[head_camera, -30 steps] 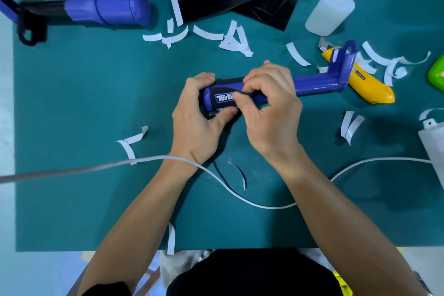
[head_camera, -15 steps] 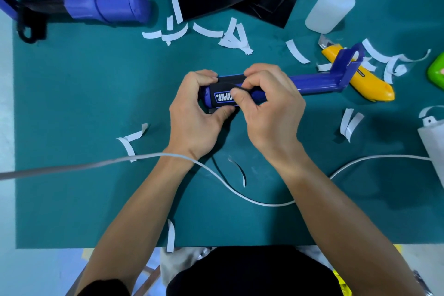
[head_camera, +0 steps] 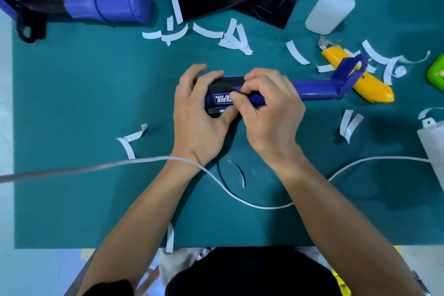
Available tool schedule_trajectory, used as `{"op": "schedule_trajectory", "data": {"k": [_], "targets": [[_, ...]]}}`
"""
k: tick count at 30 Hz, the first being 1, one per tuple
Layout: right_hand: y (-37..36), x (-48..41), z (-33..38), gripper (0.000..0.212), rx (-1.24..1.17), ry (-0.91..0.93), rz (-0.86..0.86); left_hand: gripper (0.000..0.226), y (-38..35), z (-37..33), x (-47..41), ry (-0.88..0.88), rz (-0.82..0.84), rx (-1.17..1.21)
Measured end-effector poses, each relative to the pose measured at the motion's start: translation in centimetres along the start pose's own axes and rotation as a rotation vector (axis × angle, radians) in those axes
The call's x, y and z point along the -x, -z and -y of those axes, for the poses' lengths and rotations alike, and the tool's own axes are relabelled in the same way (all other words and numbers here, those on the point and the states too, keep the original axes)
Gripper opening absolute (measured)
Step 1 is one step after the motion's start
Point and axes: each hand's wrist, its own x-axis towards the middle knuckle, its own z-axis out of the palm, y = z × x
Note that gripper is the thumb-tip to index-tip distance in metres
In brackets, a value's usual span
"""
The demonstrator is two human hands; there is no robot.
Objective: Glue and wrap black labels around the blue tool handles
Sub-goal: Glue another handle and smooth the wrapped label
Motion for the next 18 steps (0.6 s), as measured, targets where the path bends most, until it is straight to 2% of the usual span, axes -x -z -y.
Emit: {"op": "schedule_trajectory", "data": {"k": [12, 18], "targets": [[-0.4, 0.2, 0.6, 0.018, 0.004, -0.041, -0.044, 0.061, -1.4, 0.4, 0.2, -0.016, 0.004, 0.16], [-0.4, 0.1, 0.5, 0.019, -0.005, -0.037, -0.053, 0.05, -1.6, 0.9, 0.4, -0.054, -0.022, 0.143]]}}
